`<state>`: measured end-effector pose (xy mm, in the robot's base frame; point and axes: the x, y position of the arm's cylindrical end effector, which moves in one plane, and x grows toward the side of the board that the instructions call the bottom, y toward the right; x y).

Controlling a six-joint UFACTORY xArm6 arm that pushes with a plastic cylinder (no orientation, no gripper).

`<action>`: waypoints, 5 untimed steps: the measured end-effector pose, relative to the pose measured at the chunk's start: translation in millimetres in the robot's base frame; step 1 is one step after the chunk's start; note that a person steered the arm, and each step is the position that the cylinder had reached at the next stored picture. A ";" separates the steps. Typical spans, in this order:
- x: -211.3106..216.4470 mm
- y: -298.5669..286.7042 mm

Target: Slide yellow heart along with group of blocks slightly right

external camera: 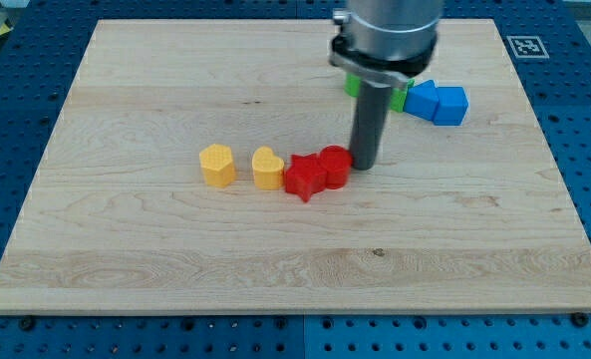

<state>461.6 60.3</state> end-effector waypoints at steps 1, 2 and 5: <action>0.1 -2.4; 0.1 -5.8; -33.7 -55.6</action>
<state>427.9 4.7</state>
